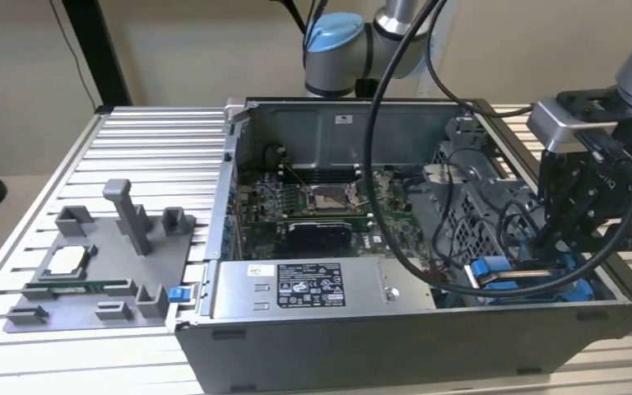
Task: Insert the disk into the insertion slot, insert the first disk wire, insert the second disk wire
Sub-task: 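Insert the first disk wire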
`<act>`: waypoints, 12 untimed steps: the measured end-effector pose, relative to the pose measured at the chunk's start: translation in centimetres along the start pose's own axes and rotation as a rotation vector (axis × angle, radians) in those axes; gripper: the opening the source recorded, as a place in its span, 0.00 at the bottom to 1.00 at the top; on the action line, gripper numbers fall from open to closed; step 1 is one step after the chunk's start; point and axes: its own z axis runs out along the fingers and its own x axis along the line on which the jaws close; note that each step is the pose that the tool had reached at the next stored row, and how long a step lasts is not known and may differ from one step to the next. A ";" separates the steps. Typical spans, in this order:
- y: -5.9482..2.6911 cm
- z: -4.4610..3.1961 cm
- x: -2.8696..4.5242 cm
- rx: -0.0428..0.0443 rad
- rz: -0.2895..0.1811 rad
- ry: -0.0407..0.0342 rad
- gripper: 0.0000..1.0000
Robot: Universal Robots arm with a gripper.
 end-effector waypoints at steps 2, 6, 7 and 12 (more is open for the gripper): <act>-0.25 0.02 -0.03 -0.0012 0.005 0.0014 0.00; -0.48 0.00 -0.05 -0.0053 0.022 0.0081 0.00; -0.48 0.00 -0.04 -0.0067 0.032 0.0088 0.00; -0.49 0.03 -0.14 -0.0100 0.065 0.0138 0.00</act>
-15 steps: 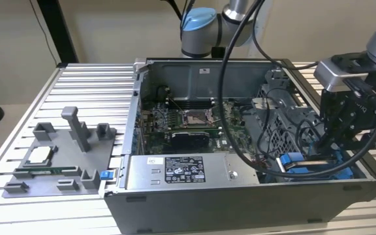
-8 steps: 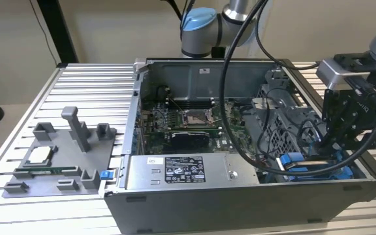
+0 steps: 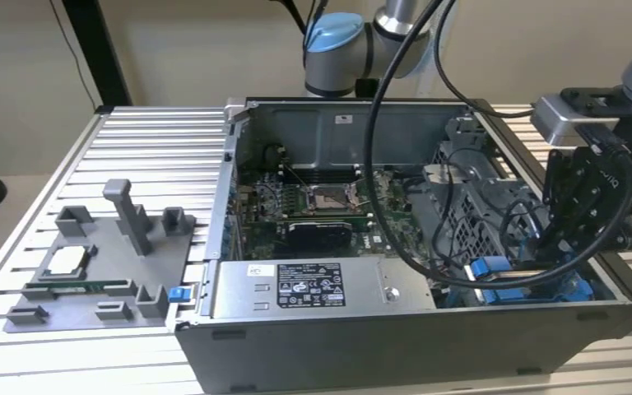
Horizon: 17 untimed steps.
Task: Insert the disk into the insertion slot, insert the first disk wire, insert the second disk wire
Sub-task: 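Insert the first disk wire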
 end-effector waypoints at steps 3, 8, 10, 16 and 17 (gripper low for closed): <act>-0.07 -0.02 -0.17 -0.0032 0.000 0.0186 0.00; -0.07 -0.02 -0.47 -0.0069 0.001 0.0367 0.00; -0.04 -0.02 -0.73 -0.0067 0.001 0.0390 0.00; -0.05 -0.02 -0.99 -0.0086 -0.001 0.0436 0.00; -0.05 -0.02 -0.99 -0.0087 -0.003 0.0438 0.00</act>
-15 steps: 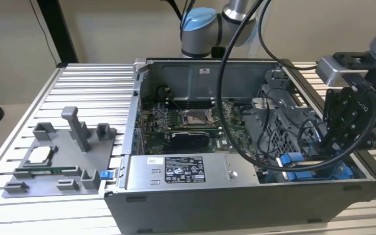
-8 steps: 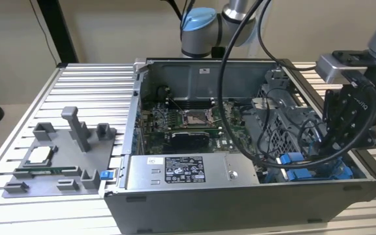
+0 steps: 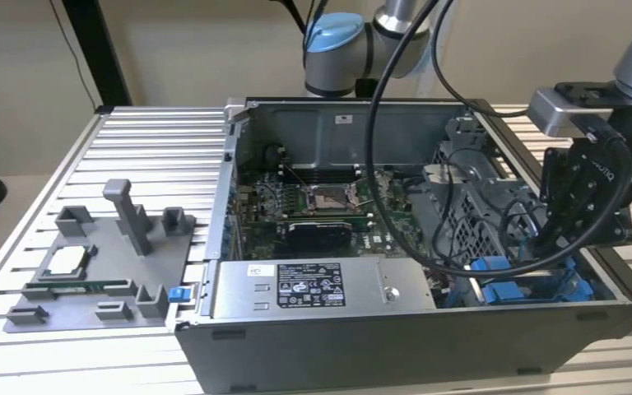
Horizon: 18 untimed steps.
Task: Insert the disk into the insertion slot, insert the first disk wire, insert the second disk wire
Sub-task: 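Insert the first disk wire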
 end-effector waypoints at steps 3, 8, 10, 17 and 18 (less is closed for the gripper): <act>0.00 0.01 -0.01 0.0002 -0.008 0.0001 0.00; 0.00 0.02 0.01 0.0007 -0.019 0.0005 0.00; 0.00 0.04 0.03 0.0008 -0.022 0.0006 0.00; 0.01 0.08 0.08 0.0010 -0.025 0.0006 0.00; 0.02 0.08 0.09 0.0010 -0.025 0.0007 0.00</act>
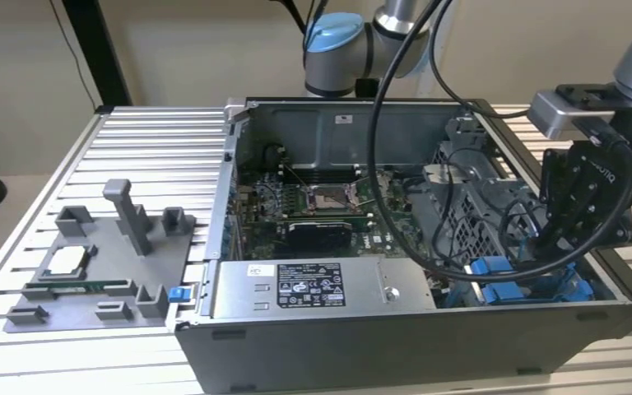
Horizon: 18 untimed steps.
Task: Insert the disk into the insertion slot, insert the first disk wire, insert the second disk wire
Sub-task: 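Insert the first disk wire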
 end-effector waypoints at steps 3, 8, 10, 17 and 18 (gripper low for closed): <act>0.02 0.01 0.07 0.0000 0.000 -0.0001 0.00; 0.00 -0.02 0.32 0.0000 0.000 0.0001 0.00; 0.01 -0.07 0.36 0.0000 0.000 0.0001 0.00; 0.17 -0.01 0.37 0.0014 -0.003 0.0000 0.00; 0.18 0.01 0.36 0.0029 -0.005 -0.0001 0.00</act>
